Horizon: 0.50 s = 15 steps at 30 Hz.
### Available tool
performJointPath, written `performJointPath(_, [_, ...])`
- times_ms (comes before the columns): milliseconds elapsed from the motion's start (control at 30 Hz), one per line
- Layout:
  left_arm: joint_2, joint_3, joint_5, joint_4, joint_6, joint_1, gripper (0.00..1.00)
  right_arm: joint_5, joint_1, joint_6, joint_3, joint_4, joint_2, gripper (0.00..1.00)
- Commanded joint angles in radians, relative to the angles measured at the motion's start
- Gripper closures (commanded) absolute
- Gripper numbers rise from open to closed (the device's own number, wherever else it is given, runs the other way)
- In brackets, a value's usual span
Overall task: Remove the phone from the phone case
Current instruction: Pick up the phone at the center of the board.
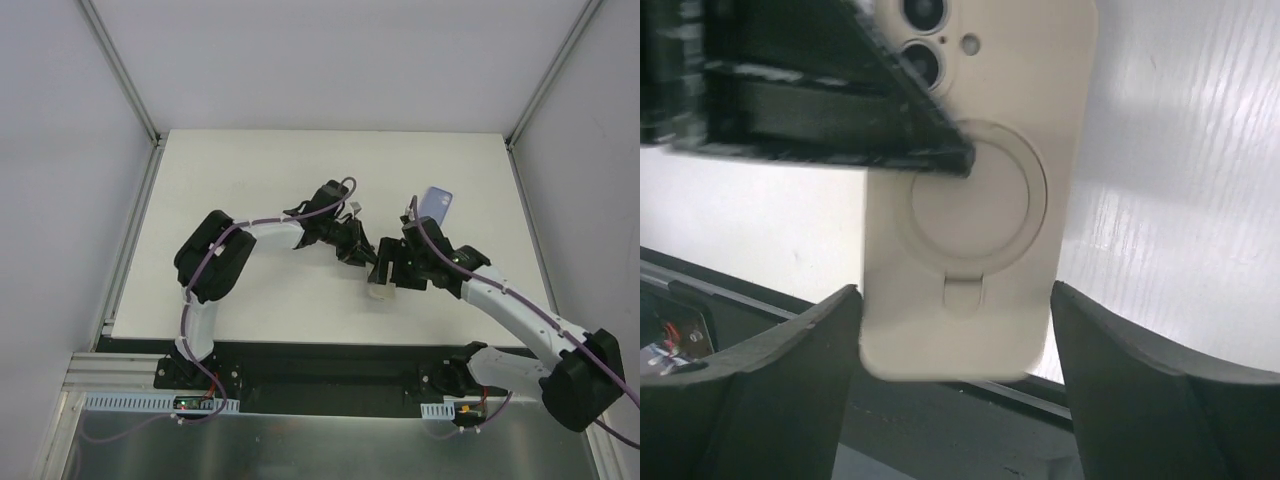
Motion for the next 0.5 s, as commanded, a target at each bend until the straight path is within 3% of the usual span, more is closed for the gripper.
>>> performJointPath(0, [-0.137, -0.010, -0.205, -0.280, 0.121, 0.039, 1.00, 0.343, 0.119, -0.071, 0.161, -0.210, -0.128, 0.25])
performJointPath(167, [-0.169, 0.009, -0.266, -0.382, 0.144, 0.039, 1.00, 0.602, 0.356, -0.075, 0.277, -0.301, -0.051, 0.29])
performJointPath(467, [-0.206, 0.010, -0.305, -0.437, 0.156, 0.038, 1.00, 0.773, 0.589, -0.130, 0.465, -0.365, 0.284, 0.26])
